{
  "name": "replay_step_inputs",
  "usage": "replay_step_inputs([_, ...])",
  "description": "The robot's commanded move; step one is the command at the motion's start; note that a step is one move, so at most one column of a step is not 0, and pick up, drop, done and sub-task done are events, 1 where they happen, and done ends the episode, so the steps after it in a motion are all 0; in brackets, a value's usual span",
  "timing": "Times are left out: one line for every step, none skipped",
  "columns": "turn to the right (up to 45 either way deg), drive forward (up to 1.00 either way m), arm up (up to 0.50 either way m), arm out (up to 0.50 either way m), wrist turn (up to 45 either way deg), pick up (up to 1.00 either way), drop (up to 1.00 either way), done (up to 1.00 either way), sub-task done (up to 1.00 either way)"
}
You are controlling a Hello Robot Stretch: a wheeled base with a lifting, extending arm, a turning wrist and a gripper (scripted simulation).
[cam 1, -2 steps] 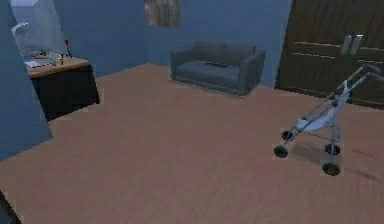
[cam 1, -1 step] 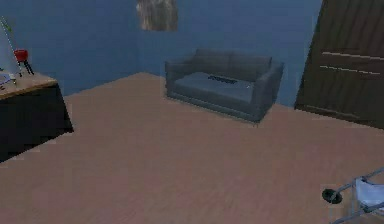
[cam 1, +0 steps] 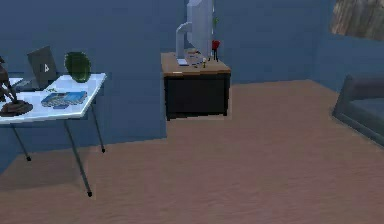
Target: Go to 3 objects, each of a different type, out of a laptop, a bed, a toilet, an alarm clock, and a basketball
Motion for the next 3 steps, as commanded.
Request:
replay_step_inputs([-18.0,0.00,0.00,0.00,0.0,0.00,0.00,0.00,0.00])
replay_step_inputs([0.0,0.85,0.00,0.00,0.0,0.00,0.00,0.00,0.00])
replay_step_inputs([-33.0,0.00,0.00,0.00,0.0,0.00,0.00,0.00,0.00])
